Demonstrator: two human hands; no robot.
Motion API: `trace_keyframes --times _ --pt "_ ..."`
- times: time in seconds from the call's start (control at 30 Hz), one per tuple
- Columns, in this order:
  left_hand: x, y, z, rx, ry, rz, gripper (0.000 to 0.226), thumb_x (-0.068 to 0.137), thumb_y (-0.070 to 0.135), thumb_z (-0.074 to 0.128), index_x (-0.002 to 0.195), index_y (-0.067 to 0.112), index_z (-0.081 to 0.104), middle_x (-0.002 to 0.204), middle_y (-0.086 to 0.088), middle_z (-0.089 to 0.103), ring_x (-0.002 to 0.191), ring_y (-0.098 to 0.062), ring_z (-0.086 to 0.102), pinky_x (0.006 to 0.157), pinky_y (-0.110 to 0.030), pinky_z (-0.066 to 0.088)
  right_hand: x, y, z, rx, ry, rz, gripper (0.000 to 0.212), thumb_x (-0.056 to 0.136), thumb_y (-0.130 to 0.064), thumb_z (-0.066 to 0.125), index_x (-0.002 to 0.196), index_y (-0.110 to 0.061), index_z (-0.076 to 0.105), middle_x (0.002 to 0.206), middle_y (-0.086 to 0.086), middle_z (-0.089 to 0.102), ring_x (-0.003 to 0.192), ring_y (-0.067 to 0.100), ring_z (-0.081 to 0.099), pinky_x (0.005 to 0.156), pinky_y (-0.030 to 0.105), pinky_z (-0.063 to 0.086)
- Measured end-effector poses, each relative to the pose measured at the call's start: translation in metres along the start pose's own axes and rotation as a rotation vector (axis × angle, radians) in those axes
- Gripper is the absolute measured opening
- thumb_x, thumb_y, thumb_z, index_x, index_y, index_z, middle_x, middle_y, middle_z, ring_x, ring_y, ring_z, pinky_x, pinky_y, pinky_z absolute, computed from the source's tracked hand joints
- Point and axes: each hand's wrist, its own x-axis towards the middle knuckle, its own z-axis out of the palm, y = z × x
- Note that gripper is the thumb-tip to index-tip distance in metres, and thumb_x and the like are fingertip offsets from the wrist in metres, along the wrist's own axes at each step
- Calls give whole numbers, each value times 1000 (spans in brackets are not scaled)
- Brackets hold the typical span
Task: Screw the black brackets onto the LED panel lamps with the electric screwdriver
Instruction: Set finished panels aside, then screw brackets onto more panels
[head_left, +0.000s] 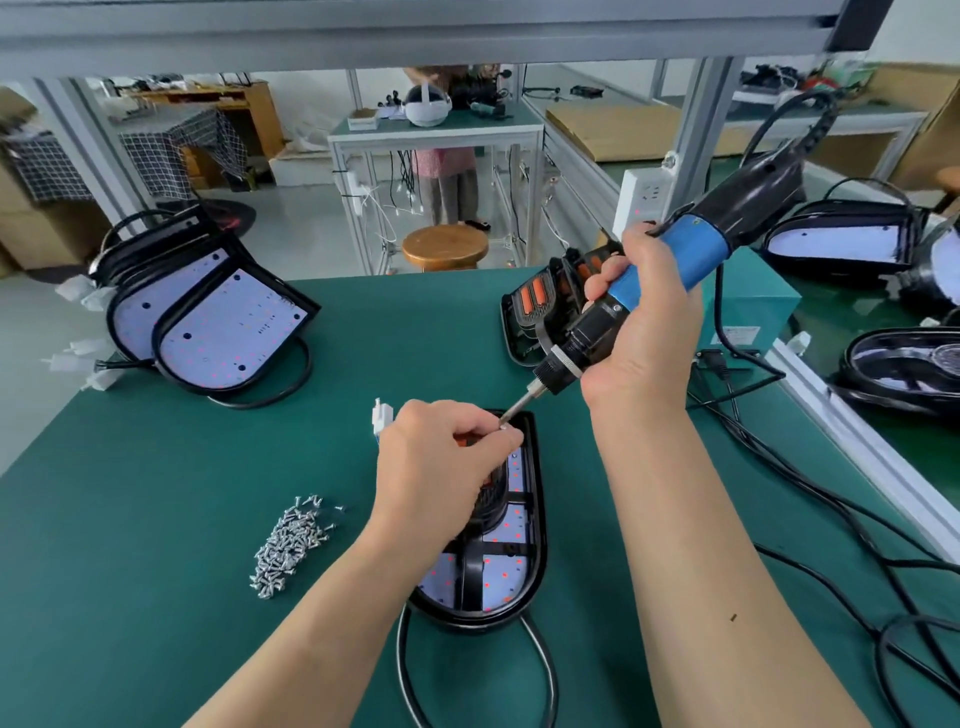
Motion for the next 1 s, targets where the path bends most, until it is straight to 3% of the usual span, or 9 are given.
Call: trace_keyframes --times 0.1,0.2,0.3,0.4,0.57,0.7,1.0 --pt "0 1 0 100 36 18 25 78 29 80 55 27 70 54 10 64 65 -11 55 59 -20 39 0 -1 -1 -17 -3 1 14 92 -6 64 103 -8 55 59 1 49 48 12 46 47 21 44" --pt "0 4 0 144 57 20 24 77 30 81 56 28 70 56 17 64 73 -18 59 70 -29 44 -1 1 0 -20 -25 -8 14 92 -3 62 102 -8 54 57 -1 50 46 12 47 47 22 44" --pt "-2 8 -1 181 68 30 25 76 30 82 55 26 69 56 16 64 73 -23 61 88 -44 50 -2 2 0 -65 -43 -20 14 92 -4 62 101 -9 52 59 0 50 47 14 47 49 21 43" --pt "-4 11 -2 216 84 43 28 75 29 82 52 29 66 55 12 63 77 -25 60 89 -51 49 -3 5 1 -100 -63 -46 14 92 -4 62 100 -9 53 57 -1 51 46 14 48 49 21 43" --pt "-2 8 -2 355 119 139 36 77 27 81 52 33 57 60 7 64 84 -25 53 87 -44 40 -4 4 2 -59 -72 -78 18 89 -4 63 104 -7 53 57 -3 52 46 12 48 49 23 45" --pt "-2 5 0 393 132 156 28 78 26 81 55 26 66 59 6 63 83 -26 52 86 -40 35 -3 5 2 -51 -80 -74 15 91 -2 61 101 -9 53 57 -8 56 47 9 50 48 23 44" --pt "-1 2 2 459 128 165 24 79 26 81 58 23 69 61 5 63 83 -26 51 87 -40 34 -4 13 1 -136 -87 -75 18 88 -8 65 101 -8 52 58 -1 50 48 14 47 53 25 44"
